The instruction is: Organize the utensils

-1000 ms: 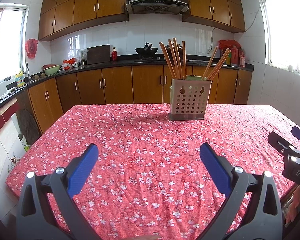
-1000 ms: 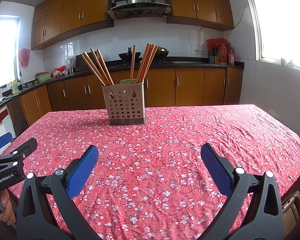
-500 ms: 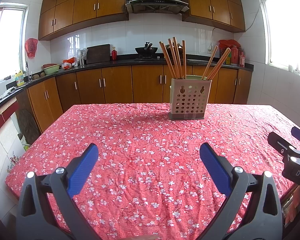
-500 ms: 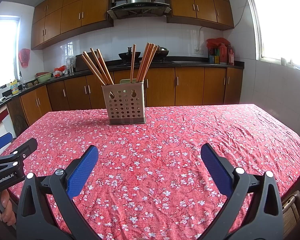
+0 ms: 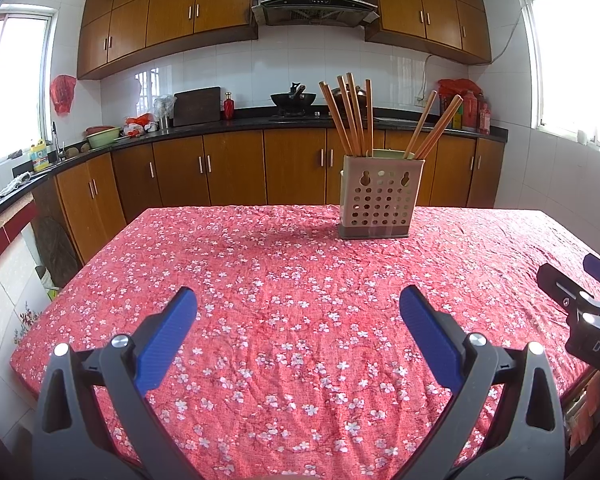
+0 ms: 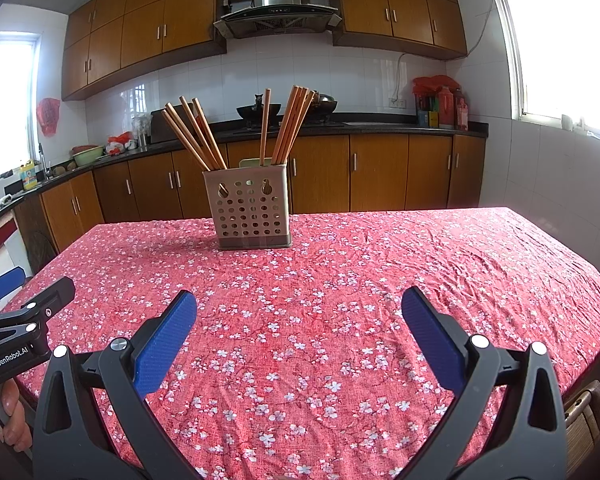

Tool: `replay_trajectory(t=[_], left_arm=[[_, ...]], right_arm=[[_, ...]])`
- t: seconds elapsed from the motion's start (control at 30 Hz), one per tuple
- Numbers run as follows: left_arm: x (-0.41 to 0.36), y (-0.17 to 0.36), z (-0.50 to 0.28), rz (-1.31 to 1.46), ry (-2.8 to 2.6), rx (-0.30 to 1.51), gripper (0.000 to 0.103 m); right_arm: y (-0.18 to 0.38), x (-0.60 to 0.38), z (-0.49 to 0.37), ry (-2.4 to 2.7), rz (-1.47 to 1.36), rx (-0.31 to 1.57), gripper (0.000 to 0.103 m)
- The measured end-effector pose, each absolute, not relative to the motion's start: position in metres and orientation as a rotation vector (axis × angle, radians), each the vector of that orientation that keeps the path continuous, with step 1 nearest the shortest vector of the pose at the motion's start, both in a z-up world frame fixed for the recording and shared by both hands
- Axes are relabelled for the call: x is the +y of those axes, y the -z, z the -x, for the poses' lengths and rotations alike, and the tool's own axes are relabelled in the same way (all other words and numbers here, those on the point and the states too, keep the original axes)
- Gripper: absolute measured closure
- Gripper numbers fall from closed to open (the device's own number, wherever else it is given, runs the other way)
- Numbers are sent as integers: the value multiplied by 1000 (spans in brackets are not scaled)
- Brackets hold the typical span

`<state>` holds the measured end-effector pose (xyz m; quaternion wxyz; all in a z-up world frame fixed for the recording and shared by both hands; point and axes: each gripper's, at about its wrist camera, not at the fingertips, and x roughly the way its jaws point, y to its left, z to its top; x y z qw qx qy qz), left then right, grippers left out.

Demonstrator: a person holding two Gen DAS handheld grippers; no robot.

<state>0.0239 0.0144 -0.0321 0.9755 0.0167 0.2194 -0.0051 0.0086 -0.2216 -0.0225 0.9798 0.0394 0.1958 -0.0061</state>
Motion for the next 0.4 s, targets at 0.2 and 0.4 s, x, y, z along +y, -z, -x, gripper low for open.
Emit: replay_trajectory(t=[0.2,0.4], left_arm=[[15,32,-25,-34,-1,443,4],[14,32,-27,-32,-1,450,4]], right_arm=[[22,-222,-9,11,-80,394,2],[23,-221,-9,13,-82,394,2]])
